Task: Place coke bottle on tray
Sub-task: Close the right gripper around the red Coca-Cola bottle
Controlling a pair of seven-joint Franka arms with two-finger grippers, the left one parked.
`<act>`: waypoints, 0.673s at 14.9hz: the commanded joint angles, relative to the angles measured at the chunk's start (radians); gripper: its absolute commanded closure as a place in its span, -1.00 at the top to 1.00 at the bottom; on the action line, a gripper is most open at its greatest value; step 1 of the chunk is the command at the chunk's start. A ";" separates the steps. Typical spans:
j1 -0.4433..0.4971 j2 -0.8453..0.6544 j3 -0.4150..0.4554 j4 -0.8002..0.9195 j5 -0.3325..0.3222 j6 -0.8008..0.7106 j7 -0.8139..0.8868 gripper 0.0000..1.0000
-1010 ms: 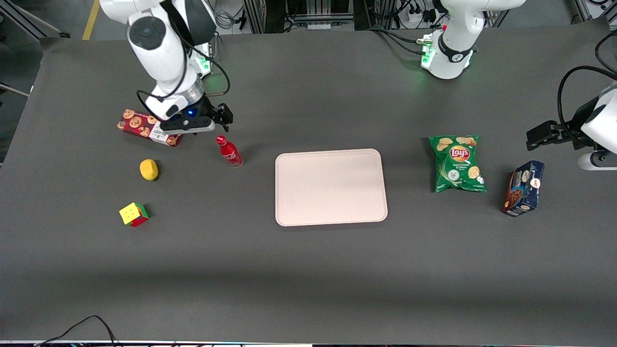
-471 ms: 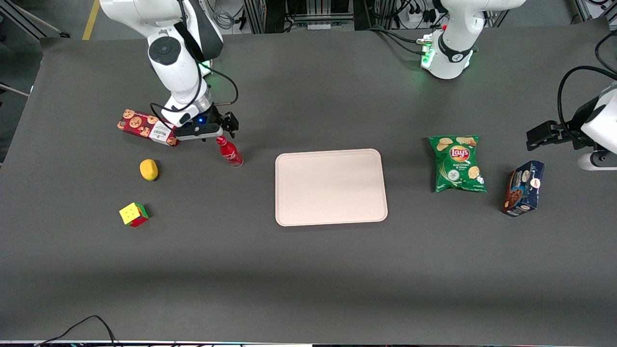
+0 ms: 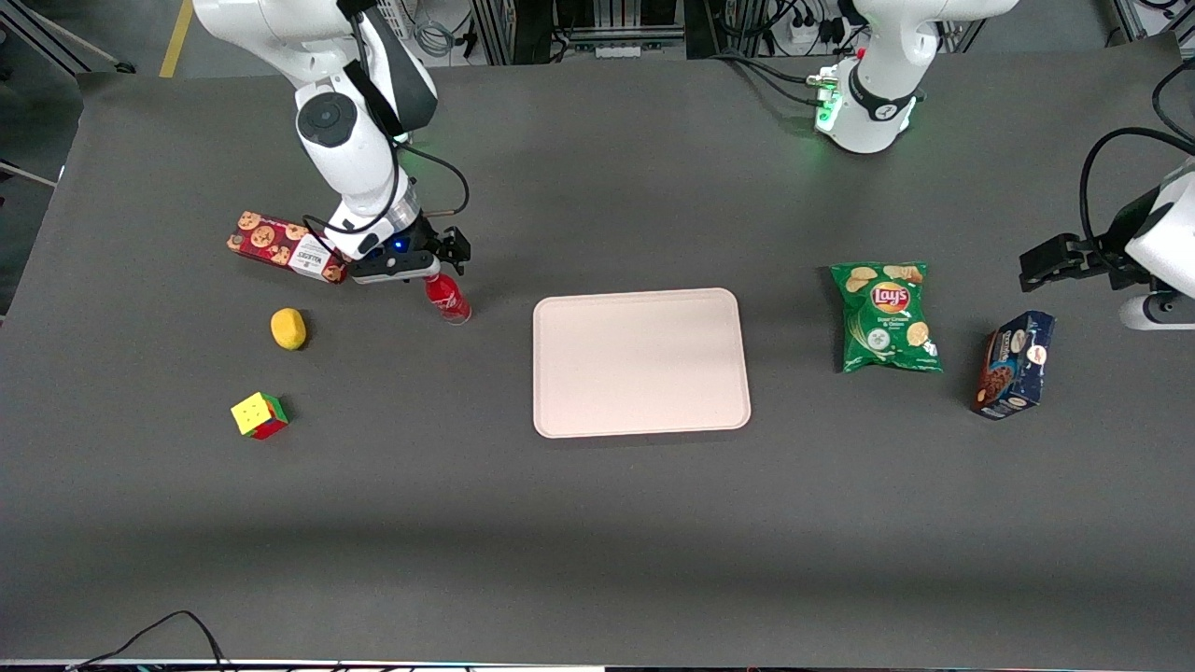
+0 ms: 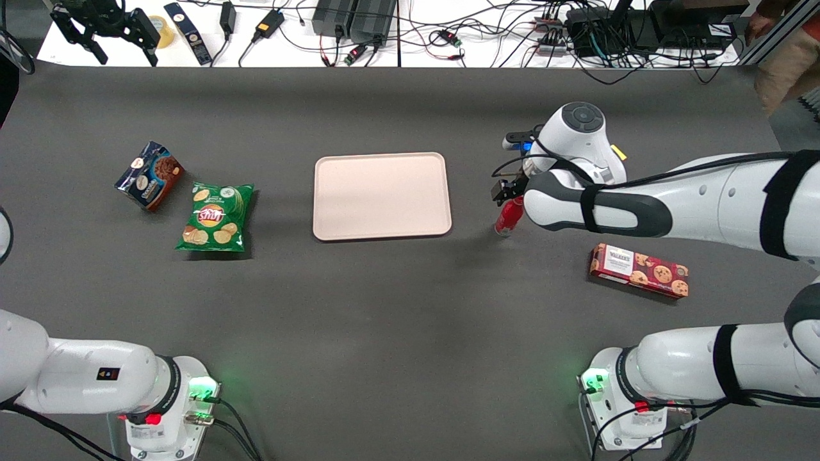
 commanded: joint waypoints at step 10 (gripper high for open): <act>-0.004 -0.022 0.007 0.018 0.022 -0.023 0.005 -1.00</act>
